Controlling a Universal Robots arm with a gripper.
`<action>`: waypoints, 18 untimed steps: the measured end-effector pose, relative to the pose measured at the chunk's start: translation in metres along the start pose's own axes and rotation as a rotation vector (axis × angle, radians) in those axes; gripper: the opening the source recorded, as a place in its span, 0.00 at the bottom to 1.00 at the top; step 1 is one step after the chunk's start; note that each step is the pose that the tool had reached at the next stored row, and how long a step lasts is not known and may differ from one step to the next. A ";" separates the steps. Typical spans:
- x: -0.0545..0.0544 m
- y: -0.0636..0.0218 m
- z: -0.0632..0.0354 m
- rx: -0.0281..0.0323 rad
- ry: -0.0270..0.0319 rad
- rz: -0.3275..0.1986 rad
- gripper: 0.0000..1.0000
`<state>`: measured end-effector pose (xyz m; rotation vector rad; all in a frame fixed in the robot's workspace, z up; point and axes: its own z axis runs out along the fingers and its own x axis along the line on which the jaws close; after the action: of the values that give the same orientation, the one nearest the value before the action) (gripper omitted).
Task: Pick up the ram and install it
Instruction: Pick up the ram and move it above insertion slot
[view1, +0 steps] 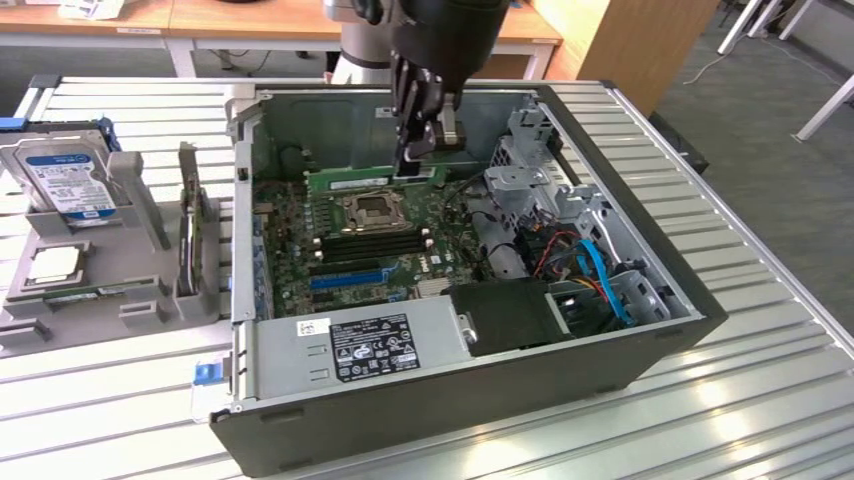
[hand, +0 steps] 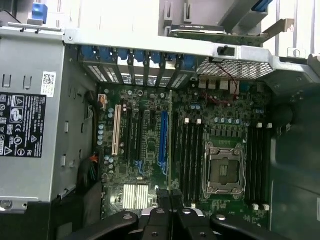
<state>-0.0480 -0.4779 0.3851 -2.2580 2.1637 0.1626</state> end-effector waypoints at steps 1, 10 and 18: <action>0.000 -0.0020 -0.0001 -0.0002 0.0000 0.000 0.12; 0.000 -0.0069 -0.0005 -0.0005 0.0001 -0.001 0.12; -0.005 -0.0071 0.0000 -0.0005 0.0000 -0.001 0.12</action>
<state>-0.0411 -0.4726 0.3850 -2.2594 2.1627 0.1631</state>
